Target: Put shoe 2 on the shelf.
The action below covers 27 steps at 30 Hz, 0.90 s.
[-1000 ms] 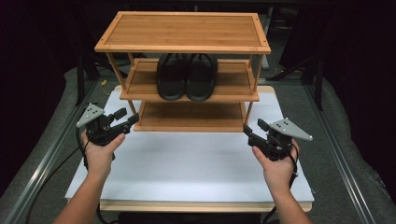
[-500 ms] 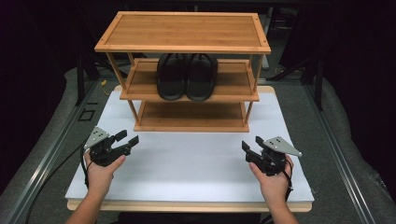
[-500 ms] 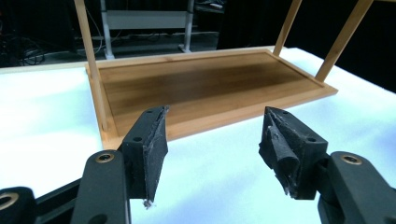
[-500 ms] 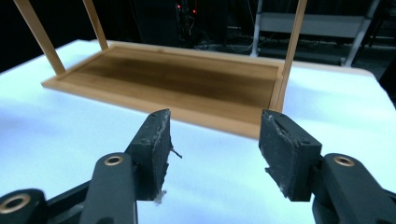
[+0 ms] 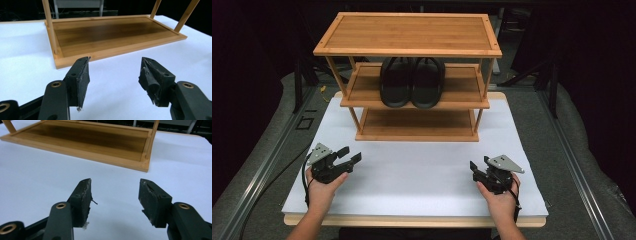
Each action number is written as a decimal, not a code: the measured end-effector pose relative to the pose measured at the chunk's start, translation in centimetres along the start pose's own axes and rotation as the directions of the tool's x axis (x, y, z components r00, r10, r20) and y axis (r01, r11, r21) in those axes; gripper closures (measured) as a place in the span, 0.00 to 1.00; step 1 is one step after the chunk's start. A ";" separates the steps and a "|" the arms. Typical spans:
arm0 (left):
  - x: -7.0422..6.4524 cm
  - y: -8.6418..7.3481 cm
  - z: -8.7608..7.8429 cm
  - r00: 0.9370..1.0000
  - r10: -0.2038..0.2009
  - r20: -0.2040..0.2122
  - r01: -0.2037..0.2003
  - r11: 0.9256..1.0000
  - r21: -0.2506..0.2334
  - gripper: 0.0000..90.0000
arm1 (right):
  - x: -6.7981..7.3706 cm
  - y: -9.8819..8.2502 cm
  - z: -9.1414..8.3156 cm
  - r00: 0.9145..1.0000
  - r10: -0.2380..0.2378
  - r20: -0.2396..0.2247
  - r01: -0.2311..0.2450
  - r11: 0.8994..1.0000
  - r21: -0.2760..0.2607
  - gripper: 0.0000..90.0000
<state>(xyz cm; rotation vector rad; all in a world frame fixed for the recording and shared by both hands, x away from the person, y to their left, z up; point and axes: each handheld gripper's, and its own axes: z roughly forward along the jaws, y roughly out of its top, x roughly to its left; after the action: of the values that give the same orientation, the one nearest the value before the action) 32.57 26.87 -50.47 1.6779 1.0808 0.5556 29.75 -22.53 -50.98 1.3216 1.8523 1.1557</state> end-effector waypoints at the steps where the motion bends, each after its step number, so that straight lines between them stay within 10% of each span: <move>1: 0.0 -0.1 0.1 1.000 0.002 0.000 -0.002 1.000 0.005 0.45 | 0.0 -0.1 0.1 1.000 0.001 0.015 -0.001 1.000 0.011 0.49; 27: -0.7 -2.0 3.0 0.999 0.008 0.045 -0.014 0.990 0.138 0.45 | -0.3 -1.4 2.0 0.998 0.034 -0.049 -0.027 0.989 0.146 0.50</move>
<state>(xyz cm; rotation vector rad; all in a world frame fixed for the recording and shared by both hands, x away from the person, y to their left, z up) 33.81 24.89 -53.34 1.8094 1.0997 0.4568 30.90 -22.32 -53.12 1.4160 1.9923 1.0978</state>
